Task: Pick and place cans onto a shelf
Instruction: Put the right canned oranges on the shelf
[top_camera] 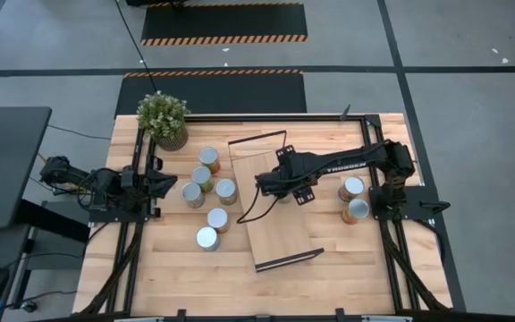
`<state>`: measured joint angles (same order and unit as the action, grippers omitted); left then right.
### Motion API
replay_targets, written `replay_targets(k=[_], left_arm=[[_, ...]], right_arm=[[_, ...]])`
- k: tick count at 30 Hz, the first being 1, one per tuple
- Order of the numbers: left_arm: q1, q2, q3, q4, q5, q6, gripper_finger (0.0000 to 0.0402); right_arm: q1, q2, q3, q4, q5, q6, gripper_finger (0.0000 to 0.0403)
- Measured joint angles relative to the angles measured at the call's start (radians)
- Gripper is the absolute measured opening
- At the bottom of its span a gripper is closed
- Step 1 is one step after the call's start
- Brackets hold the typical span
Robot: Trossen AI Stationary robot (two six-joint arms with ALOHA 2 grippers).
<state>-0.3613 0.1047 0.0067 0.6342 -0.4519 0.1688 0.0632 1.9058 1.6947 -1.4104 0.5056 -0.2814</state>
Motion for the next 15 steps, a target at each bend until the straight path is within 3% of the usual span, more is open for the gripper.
replay_targets(k=[15], left_arm=[[0.0, 0.0, 0.0, -0.005, -0.003, 0.001, 0.0027]], right_arm=[[0.0, -0.07, 0.0, -0.087, 0.019, 0.196, 0.0384]])
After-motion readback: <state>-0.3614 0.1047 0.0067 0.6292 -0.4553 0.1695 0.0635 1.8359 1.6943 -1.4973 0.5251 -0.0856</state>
